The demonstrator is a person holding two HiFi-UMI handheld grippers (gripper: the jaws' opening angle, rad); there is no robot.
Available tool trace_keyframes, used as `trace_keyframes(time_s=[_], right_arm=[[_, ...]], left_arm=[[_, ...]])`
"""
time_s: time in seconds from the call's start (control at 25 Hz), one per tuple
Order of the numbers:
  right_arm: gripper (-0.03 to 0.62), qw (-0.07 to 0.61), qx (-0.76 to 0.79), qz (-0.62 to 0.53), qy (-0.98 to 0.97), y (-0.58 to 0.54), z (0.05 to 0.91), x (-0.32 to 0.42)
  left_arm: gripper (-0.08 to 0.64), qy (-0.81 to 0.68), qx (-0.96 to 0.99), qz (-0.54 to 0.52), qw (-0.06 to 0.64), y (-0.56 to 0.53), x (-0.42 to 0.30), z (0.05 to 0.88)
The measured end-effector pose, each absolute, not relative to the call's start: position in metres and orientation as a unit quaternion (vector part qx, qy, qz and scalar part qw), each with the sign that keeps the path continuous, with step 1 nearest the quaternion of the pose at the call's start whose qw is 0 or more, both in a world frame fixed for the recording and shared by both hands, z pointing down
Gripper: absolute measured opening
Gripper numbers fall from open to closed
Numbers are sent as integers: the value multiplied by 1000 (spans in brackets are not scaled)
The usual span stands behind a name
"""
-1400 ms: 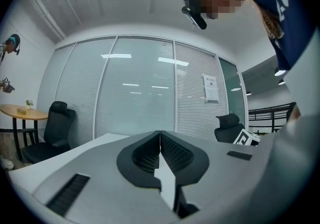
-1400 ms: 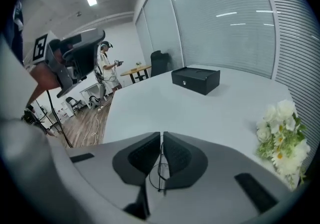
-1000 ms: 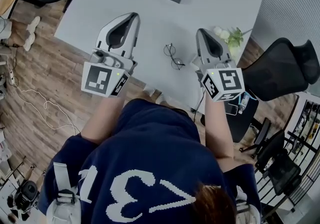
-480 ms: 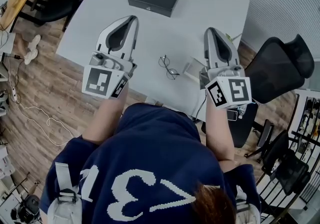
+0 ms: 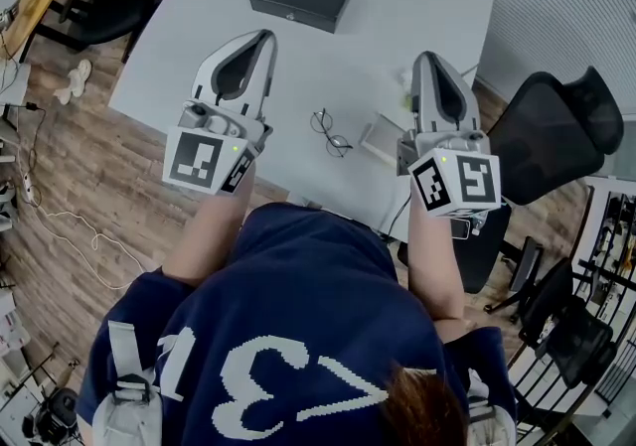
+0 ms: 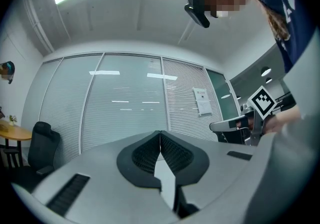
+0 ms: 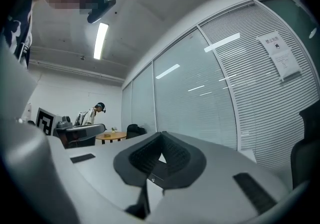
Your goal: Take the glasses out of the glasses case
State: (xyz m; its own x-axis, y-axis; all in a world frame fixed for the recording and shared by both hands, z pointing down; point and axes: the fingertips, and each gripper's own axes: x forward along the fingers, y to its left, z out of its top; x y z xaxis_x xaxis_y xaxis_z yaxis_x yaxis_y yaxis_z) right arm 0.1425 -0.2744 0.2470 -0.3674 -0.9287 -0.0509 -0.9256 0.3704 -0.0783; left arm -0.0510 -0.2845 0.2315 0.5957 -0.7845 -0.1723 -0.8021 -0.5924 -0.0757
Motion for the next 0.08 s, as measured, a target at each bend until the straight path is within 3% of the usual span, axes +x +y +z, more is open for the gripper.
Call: trace_keyframes(time_s=[0.08], right_arm=[[25, 42, -562, -17, 826, -275, 247, 144]], left_arm=[[17, 445, -891, 59, 72, -285, -49, 233]])
